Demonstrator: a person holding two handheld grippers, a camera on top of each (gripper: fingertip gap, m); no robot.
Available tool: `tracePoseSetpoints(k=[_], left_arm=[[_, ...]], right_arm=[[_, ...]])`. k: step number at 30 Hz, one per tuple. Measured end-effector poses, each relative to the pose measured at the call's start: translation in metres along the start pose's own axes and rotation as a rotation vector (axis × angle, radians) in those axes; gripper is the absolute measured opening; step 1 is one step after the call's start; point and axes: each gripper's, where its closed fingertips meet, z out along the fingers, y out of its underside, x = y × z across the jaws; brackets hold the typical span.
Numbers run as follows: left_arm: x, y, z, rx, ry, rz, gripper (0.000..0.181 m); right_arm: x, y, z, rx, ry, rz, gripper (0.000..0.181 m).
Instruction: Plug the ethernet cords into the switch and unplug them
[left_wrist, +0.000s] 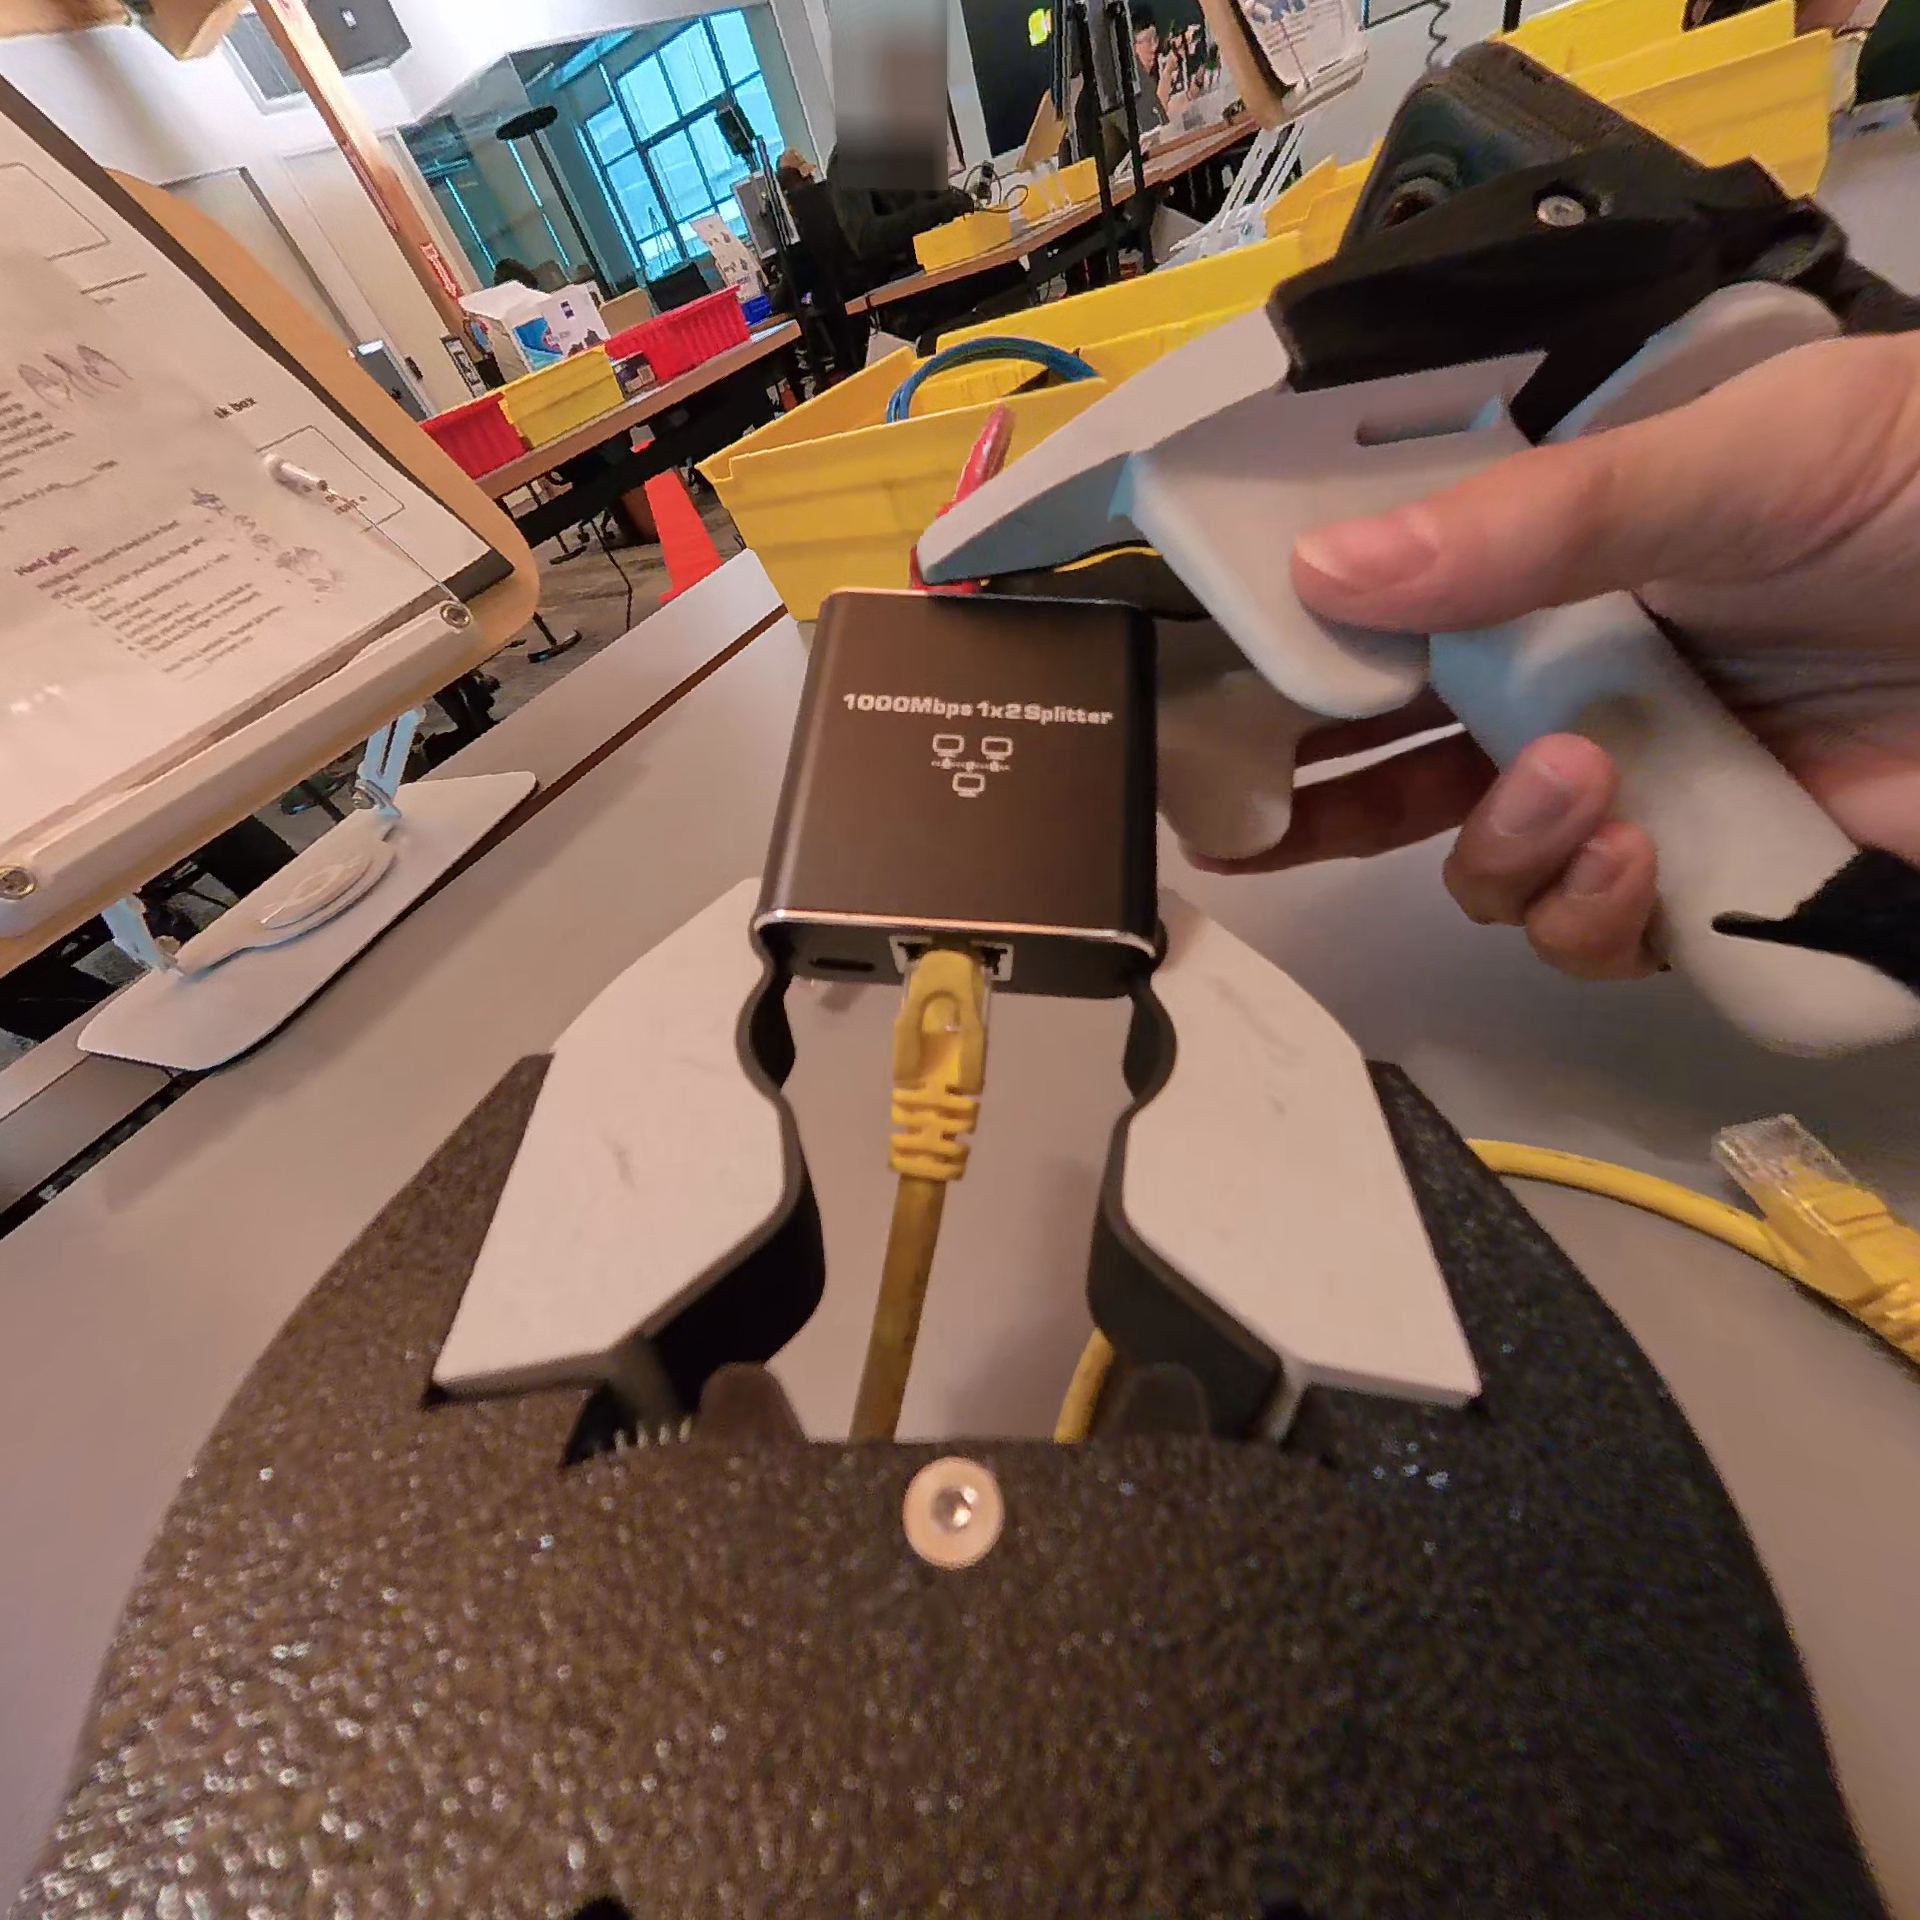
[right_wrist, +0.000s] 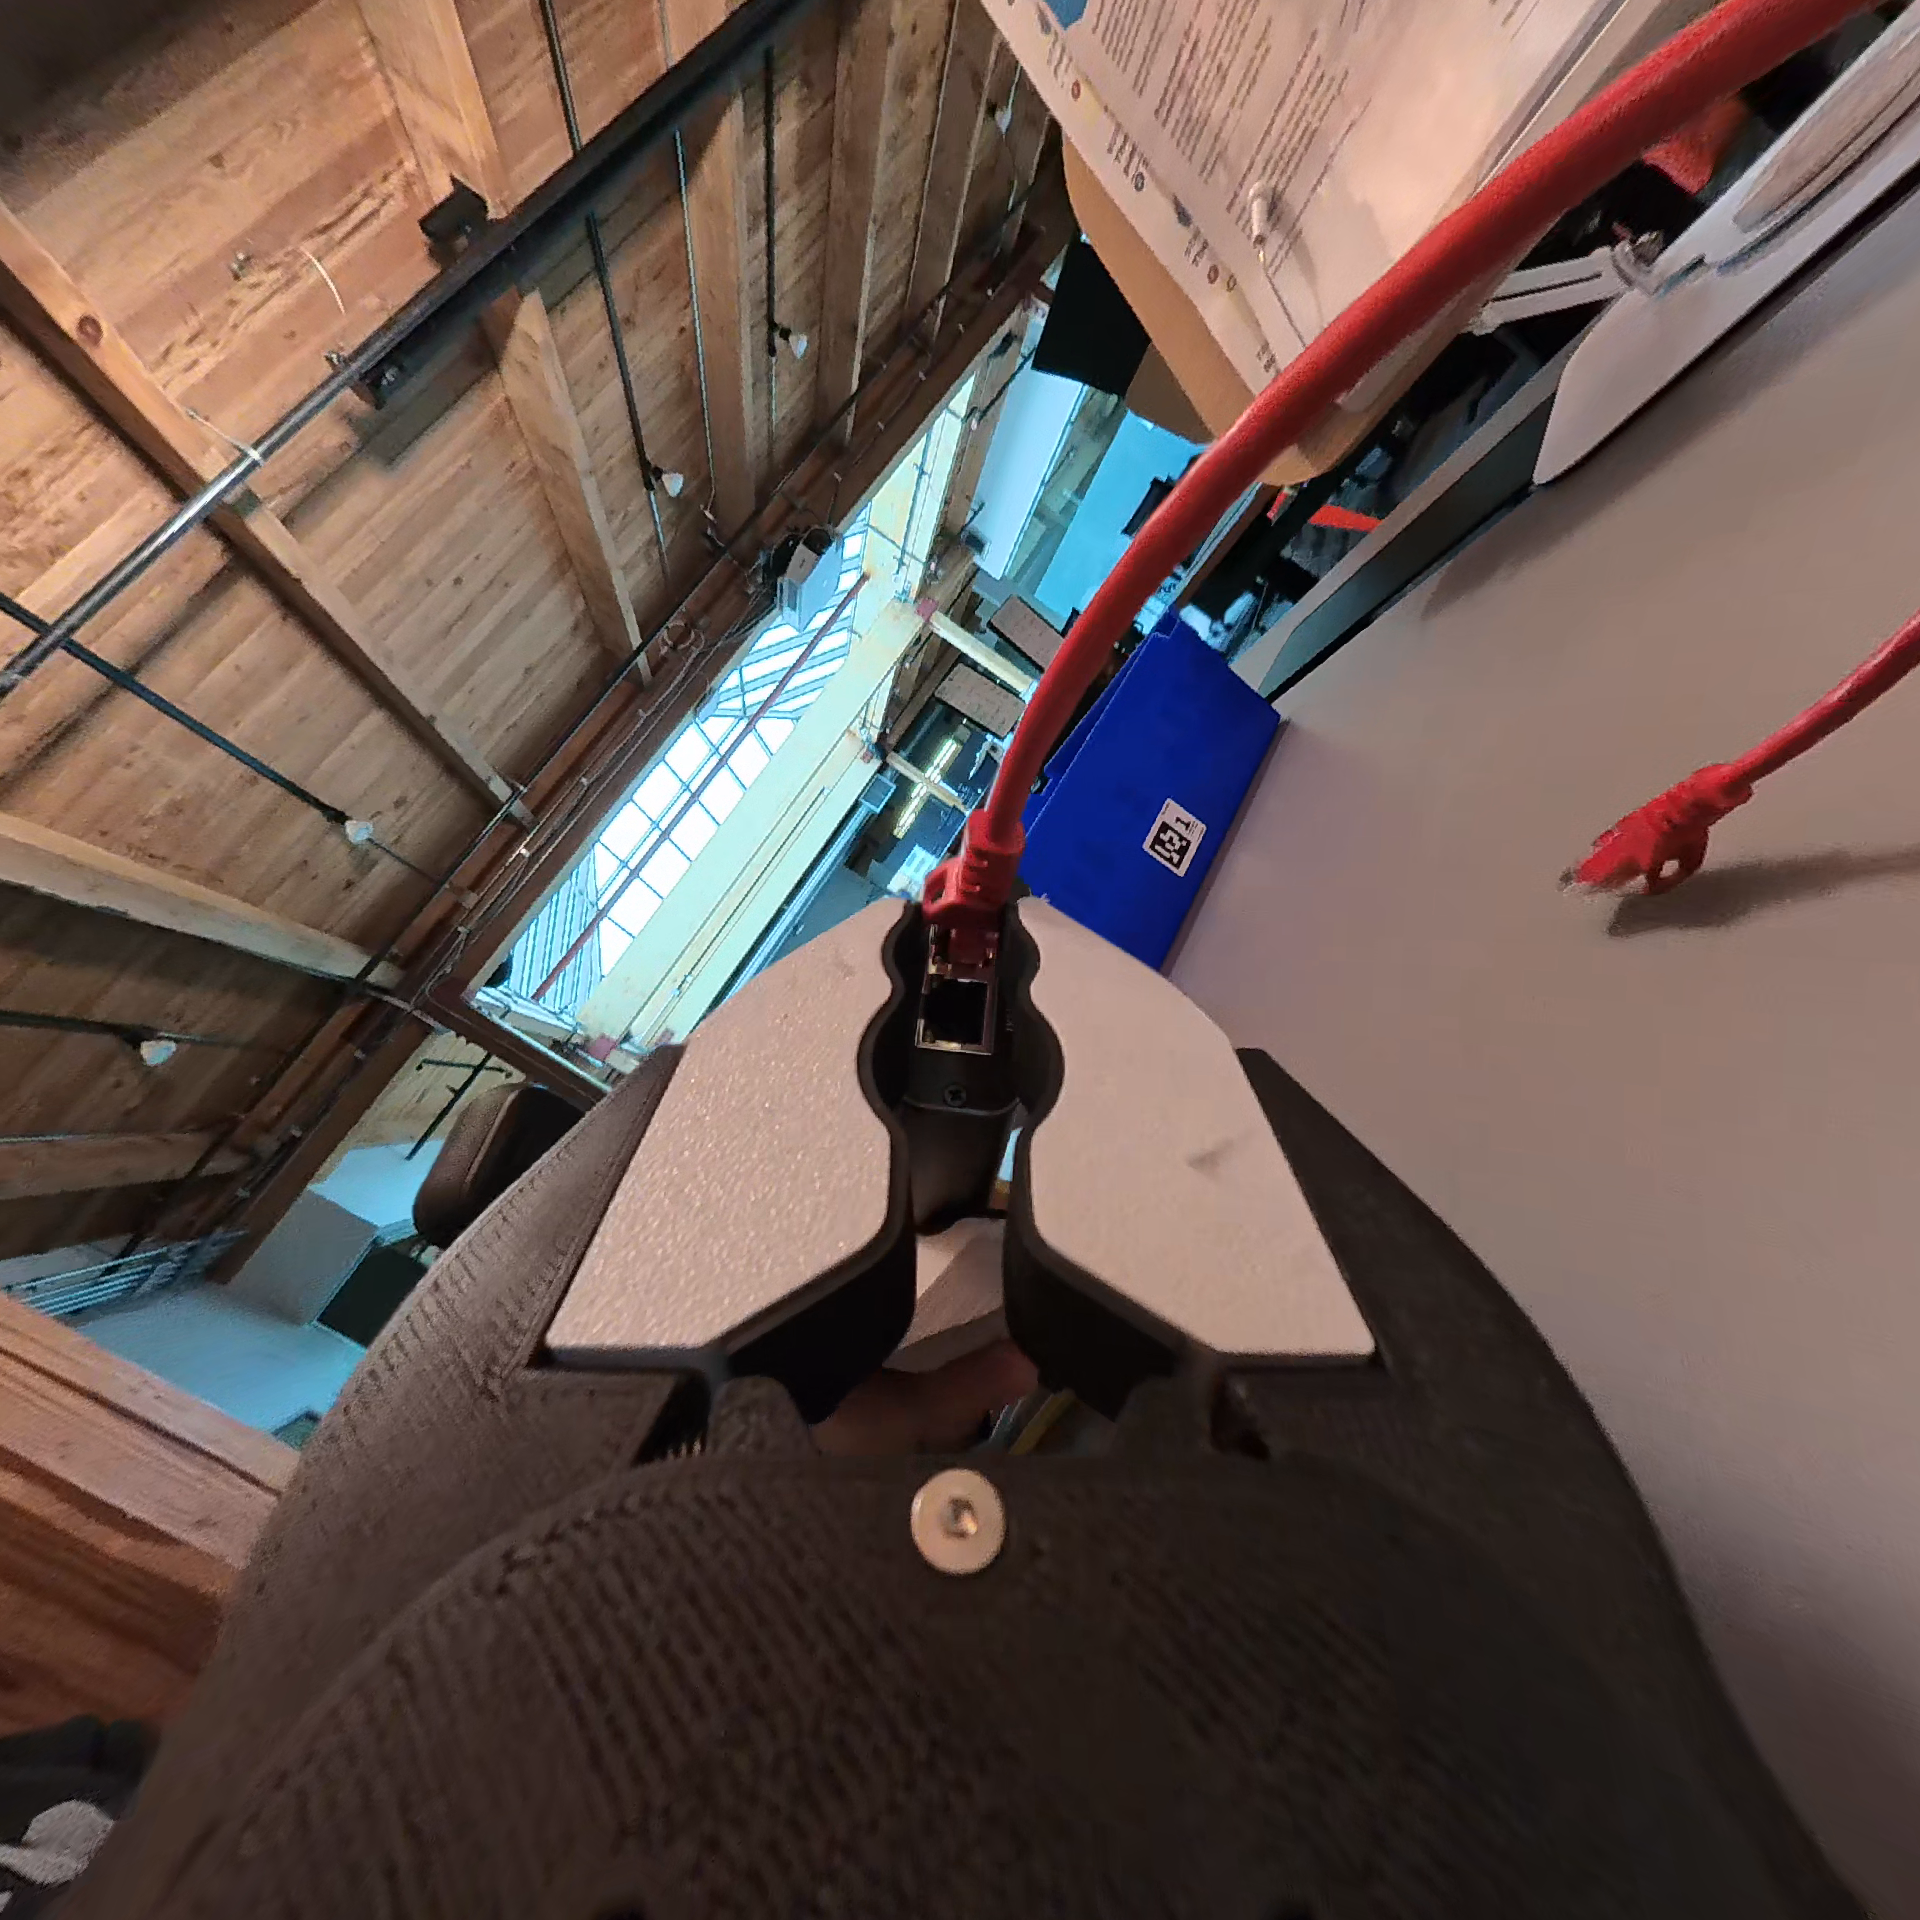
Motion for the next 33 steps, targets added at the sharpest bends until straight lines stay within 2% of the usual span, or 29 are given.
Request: tracePoseSetpoints(k=[6,20,33], left_arm=[[-0.001,0.004,0.001,-0.027,-0.008,0.002,0.061],[-0.003,0.009,0.002,-0.055,-0.018,-0.012,0.061],[-0.007,0.008,0.003,-0.051,-0.056,-0.025,0.061]], right_arm=[[0.006,0.002,0.001,0.059,0.003,0.049,0.012],[0.010,0.003,0.004,0.049,-0.004,0.051,0.012],[0.007,0.001,0.011,-0.037,-0.039,-0.159,0.008]])
